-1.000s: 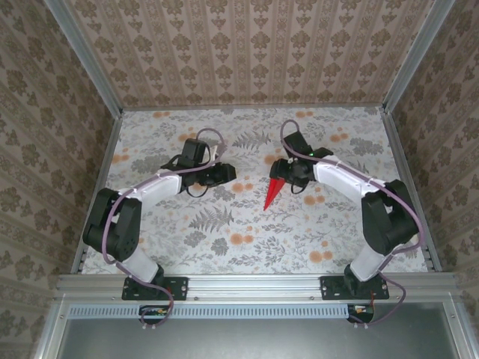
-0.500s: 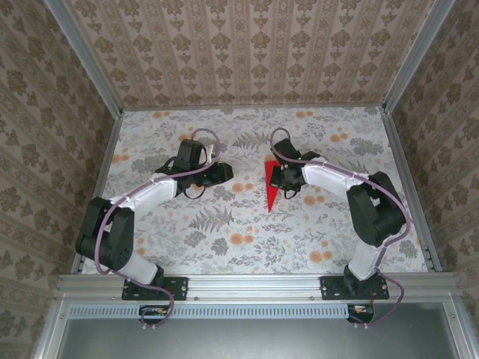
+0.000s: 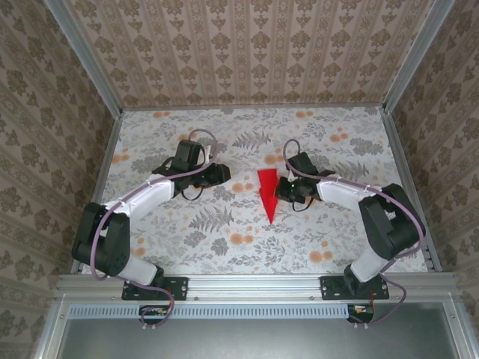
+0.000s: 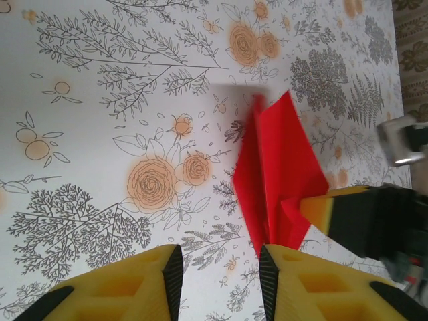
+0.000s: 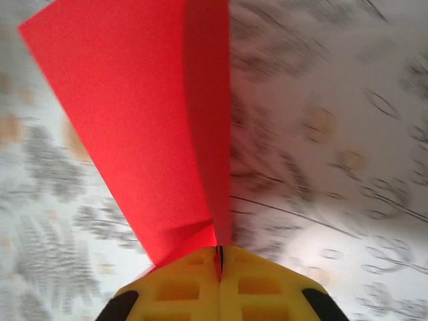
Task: Fold a paper plane with a square sheet of paper (fold left side to right side)
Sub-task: Place the paper plane at the center of the table.
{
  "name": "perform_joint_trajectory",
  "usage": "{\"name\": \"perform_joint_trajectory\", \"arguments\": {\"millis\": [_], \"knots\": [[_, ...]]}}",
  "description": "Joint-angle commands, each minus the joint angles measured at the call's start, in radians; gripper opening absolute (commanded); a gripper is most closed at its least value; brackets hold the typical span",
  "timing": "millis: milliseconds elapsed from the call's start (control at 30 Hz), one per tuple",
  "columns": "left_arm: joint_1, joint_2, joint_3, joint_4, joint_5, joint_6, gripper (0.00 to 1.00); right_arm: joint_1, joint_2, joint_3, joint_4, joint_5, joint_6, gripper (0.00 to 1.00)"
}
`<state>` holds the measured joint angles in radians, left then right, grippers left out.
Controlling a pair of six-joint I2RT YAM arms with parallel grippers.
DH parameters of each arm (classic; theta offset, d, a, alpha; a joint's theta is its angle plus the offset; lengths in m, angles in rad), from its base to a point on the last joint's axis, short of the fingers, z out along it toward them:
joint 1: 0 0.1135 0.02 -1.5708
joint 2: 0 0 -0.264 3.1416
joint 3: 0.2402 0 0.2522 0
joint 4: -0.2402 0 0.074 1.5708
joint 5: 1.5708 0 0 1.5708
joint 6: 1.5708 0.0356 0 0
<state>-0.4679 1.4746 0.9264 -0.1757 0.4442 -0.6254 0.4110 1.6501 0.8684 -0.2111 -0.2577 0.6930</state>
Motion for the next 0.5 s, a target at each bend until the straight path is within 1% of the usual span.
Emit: {"name": "perform_joint_trajectory", "arguments": {"millis": [0,100,200,333,367,467], "knots": [[0.006,-0.027,0.036,-0.045,-0.021,0.026,0.39,-0.022,0.009,0.004,-0.022,0.038,-0.053,0.17],[0.005,-0.039,0.045,-0.067,-0.041,0.034,0.42,-0.026,-0.041,0.027,-0.114,0.125,-0.1,0.28],[0.005,-0.052,0.061,-0.082,-0.063,0.048,0.47,-0.024,-0.105,0.061,-0.221,0.192,-0.143,0.38],[0.005,-0.07,0.066,-0.072,-0.085,0.061,0.52,0.007,-0.17,0.121,-0.371,0.237,-0.164,0.42],[0.035,-0.075,0.065,-0.066,-0.091,0.061,0.53,0.03,-0.18,0.136,-0.398,0.243,-0.163,0.42],[0.05,-0.085,0.06,-0.048,-0.097,0.059,0.56,0.114,-0.181,0.175,-0.441,0.257,-0.137,0.46]]}}
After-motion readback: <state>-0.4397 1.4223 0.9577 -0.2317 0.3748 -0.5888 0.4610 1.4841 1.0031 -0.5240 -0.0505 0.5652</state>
